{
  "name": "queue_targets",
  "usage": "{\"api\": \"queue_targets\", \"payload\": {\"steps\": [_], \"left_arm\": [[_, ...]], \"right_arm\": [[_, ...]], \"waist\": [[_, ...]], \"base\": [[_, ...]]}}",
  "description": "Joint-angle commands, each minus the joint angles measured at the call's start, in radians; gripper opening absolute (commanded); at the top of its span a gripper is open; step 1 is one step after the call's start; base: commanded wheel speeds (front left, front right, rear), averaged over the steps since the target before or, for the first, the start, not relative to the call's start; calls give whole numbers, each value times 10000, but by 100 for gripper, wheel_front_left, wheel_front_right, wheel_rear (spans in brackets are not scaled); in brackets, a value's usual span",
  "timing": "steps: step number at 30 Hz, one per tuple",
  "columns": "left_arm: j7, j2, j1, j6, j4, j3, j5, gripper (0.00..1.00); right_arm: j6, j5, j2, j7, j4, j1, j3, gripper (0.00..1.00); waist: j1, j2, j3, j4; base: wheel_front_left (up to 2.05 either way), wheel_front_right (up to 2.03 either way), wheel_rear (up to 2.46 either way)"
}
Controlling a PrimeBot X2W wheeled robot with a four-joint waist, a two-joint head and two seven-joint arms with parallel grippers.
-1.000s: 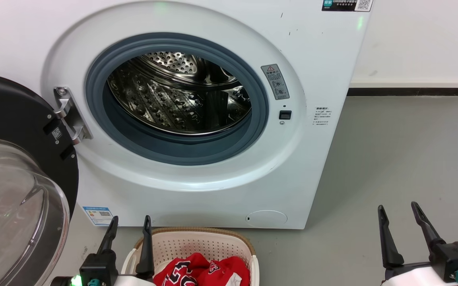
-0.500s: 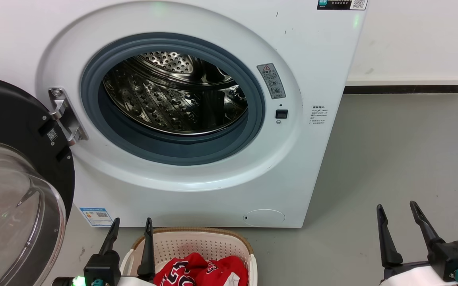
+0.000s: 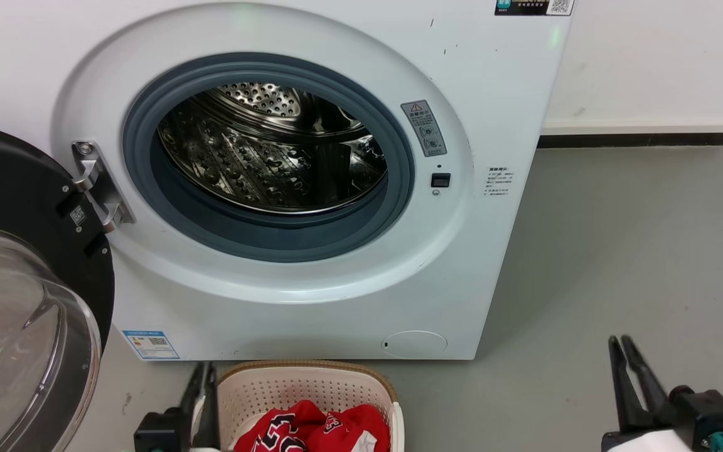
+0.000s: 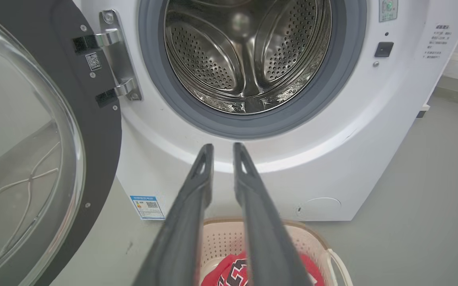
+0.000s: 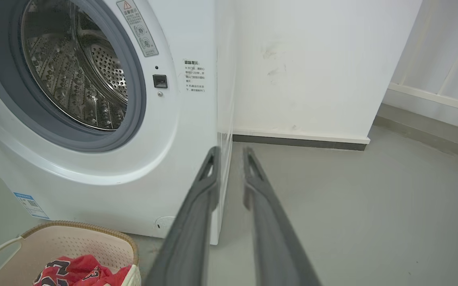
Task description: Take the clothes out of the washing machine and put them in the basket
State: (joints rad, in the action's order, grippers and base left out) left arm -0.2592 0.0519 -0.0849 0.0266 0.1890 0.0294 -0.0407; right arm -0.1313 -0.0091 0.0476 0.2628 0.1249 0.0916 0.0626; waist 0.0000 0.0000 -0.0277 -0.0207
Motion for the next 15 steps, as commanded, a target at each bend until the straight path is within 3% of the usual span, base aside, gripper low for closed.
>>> {"api": "queue_targets", "payload": {"steps": [1, 15], "left_arm": [[52, -2, 18, -12, 79, -33, -99, 0], [758, -4, 408, -304, 176, -314, -3012, 0]], "right_arm": [[-2, 106, -2, -35, 65, -18, 15, 0], [-1, 3124, 5, -734, 267, -409, 110, 0]], "waist": [[0, 0, 1, 1], [0, 0, 35, 24]], "base": [[0, 0, 0], [0, 0, 0]]}}
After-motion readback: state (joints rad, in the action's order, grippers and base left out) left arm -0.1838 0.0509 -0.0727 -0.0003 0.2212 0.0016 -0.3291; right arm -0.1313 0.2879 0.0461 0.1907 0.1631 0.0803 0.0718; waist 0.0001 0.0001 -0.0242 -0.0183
